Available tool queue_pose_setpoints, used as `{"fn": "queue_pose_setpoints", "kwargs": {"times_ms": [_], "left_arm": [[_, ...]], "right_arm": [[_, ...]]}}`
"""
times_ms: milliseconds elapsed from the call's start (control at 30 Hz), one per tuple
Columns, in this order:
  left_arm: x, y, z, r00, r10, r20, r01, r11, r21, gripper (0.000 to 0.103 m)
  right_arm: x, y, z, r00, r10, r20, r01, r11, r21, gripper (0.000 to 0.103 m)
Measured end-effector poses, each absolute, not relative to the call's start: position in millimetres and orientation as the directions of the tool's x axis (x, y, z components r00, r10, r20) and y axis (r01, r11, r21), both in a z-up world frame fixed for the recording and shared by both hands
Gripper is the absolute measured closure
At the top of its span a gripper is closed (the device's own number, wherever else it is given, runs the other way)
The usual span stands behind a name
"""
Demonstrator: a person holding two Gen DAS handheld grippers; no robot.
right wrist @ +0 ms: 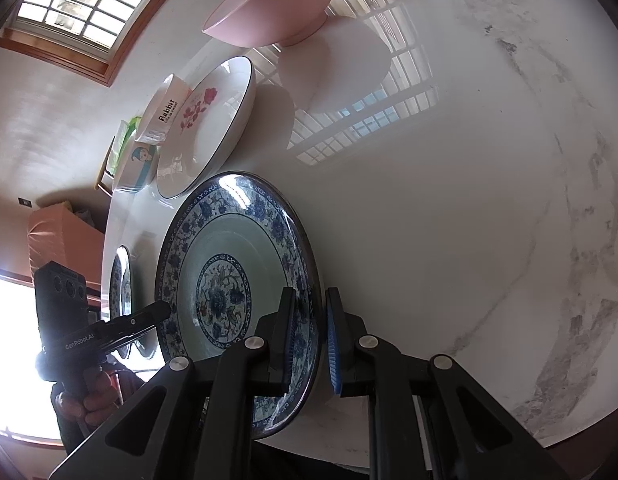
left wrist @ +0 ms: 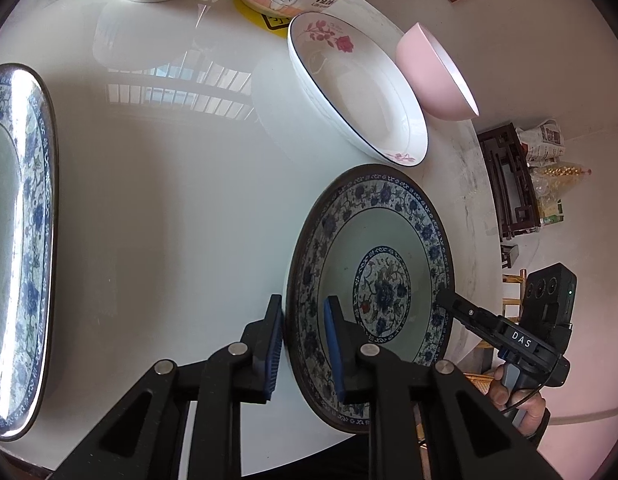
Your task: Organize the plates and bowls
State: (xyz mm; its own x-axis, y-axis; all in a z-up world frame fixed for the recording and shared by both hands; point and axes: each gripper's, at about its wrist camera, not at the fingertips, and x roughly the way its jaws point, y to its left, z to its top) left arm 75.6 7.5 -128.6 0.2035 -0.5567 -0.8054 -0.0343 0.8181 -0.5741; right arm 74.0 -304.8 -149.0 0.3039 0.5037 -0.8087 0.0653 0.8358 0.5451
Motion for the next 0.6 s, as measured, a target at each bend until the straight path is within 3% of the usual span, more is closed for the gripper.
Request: {"fn": "queue_pose_setpoints", "kwargs": {"times_ms": [600], "left_arm": [[67.1, 18.8, -117.5, 0.234, -0.537, -0.81, -0.023, 0.83, -0.557, 0.085]], "right_arm": [[71.3, -291.8, -146.2, 0.305, 0.5, -0.81, 0.042, 0.843, 0.536, 0.089]]}}
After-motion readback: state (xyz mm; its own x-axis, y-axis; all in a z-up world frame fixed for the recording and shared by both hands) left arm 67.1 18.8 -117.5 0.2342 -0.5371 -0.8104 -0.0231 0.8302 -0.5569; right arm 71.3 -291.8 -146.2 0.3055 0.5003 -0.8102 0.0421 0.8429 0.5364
